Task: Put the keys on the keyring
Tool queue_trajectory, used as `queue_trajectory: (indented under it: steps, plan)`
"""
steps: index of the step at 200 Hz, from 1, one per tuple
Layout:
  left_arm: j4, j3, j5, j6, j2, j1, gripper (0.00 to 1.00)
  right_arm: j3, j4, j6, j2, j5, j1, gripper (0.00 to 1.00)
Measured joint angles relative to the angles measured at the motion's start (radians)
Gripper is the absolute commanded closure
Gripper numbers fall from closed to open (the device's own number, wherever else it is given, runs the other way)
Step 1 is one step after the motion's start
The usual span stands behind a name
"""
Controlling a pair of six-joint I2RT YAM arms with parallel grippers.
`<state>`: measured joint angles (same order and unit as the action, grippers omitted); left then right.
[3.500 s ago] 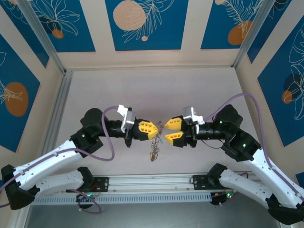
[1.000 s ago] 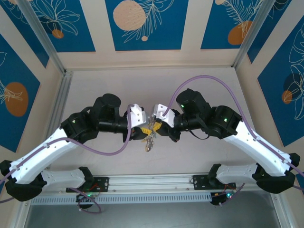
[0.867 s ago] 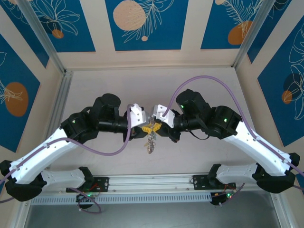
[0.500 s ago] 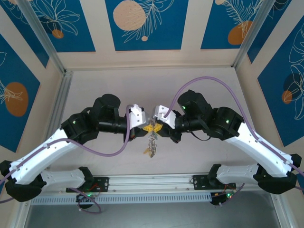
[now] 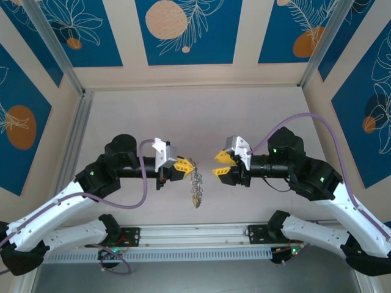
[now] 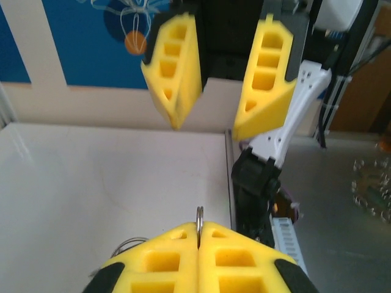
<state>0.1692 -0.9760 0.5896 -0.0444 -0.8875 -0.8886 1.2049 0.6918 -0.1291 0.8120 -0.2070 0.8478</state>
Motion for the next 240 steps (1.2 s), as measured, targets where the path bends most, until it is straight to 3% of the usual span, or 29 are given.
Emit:
queue_trajectory:
  steps: [51,122,192,240]
  plan:
    - [-0.308,0.11,0.095,0.168,0.003,0.02,1.0,-0.084,-0.094,0.052,-0.037,-0.117,-0.048,0.63]
    - [-0.598,0.155,0.198,0.328,-0.023,0.029,1.0,-0.144,-0.227,0.103,-0.021,-0.224,-0.073,0.67]
    - [-0.75,0.172,0.241,0.424,-0.067,0.042,1.0,-0.202,-0.368,0.15,-0.03,-0.373,-0.07,0.66]
    - [-0.788,0.173,0.246,0.448,-0.072,0.042,1.0,-0.205,-0.423,0.167,-0.021,-0.404,-0.049,0.67]
